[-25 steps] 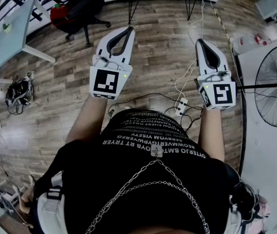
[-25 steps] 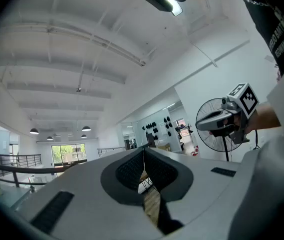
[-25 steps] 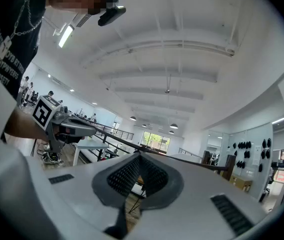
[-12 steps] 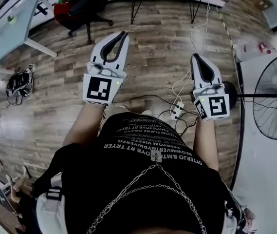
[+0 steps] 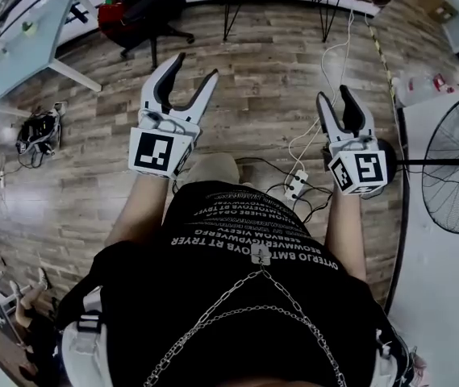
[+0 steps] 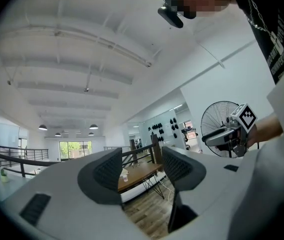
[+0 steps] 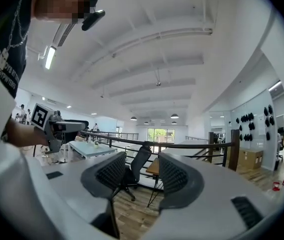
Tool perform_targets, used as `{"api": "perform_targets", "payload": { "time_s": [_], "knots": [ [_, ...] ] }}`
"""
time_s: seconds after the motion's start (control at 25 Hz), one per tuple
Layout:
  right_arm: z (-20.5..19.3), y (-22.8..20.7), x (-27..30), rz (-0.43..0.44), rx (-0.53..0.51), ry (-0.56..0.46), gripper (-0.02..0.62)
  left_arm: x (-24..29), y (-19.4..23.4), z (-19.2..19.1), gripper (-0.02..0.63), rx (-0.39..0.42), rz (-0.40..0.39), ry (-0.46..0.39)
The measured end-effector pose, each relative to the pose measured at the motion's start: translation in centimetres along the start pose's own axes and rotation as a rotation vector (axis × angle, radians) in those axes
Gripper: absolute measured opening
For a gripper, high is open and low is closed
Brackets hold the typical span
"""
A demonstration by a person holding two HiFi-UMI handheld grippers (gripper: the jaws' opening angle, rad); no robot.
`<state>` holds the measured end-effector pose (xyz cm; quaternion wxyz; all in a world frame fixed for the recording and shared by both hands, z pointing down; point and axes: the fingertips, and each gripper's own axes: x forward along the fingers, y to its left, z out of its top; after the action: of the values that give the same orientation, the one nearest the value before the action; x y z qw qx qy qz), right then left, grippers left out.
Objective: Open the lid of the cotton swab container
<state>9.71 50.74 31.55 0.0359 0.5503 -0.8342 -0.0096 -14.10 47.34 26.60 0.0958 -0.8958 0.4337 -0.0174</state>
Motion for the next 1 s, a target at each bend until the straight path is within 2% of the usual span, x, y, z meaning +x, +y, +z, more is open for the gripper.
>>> {"api": "perform_targets", "payload": {
  "time_s": [0.2, 0.44, 0.68, 1.0],
  "knots": [
    [0.5, 0.0, 0.8, 0.009, 0.010, 0.001, 0.201, 0.3, 0.9, -1.3, 0.252, -0.007, 0.029, 0.104],
    [-0.2, 0.3, 2.1, 0.028, 0.023, 0.027, 0.201, 0.9, 2.0, -2.6, 0.252, -0.024, 0.042, 0.121],
    [-1.1, -0.7, 4.5, 0.036, 0.027, 0.043, 0.201, 2.7, 3.6, -5.1, 0.252, -0.077, 0.042, 0.140],
    [-0.8, -2.2, 11.3, 0.040, 0.029, 0.040, 0.201, 7.5, 7.1, -6.4, 0.252, -0.047, 0.002, 0.130]
  ]
}}
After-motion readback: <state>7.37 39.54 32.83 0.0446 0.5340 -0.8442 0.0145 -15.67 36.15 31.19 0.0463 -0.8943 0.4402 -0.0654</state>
